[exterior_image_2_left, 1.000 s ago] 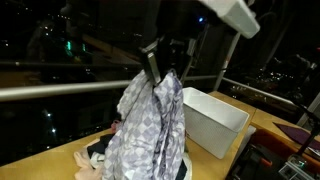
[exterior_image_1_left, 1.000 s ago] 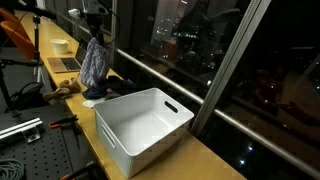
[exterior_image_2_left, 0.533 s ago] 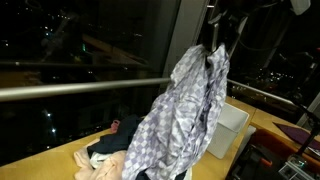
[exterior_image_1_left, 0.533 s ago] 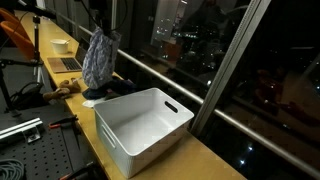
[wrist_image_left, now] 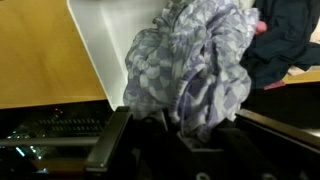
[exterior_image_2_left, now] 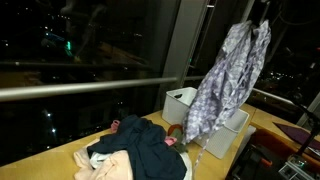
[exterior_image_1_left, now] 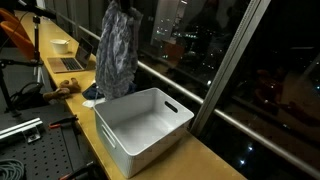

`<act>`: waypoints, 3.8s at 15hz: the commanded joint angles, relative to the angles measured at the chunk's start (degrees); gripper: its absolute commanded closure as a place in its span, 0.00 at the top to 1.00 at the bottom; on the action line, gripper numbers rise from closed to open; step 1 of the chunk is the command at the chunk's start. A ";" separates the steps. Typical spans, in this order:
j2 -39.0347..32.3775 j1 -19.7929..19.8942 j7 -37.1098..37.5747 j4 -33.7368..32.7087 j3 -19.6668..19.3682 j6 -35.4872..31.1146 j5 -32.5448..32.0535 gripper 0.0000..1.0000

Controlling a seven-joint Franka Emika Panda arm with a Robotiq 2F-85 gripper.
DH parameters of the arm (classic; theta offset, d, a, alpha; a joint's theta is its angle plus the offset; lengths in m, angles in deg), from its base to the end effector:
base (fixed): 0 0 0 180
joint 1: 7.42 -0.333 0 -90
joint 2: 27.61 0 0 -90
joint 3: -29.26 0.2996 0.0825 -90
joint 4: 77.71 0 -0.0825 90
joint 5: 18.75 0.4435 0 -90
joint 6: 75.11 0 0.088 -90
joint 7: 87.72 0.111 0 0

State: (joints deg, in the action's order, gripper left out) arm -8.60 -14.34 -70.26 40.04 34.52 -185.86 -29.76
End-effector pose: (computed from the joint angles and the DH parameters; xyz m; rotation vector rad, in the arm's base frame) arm 0.5308 0.1048 0.5680 2.9606 -0.0659 0.3803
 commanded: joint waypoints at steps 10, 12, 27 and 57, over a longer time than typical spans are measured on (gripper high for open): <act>-5.36 7.16 -22.54 -32.07 -5.34 18.64 -0.16 0.01; -8.76 6.66 -22.63 -34.08 -4.59 17.66 0.16 0.01; -17.75 5.95 -24.96 -26.14 -4.02 10.05 1.11 0.01; -60.06 -20.17 -8.36 -44.86 6.49 -4.87 0.28 1.00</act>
State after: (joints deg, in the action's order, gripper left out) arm -62.83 -32.41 -79.85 1.52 41.82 -190.67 -29.82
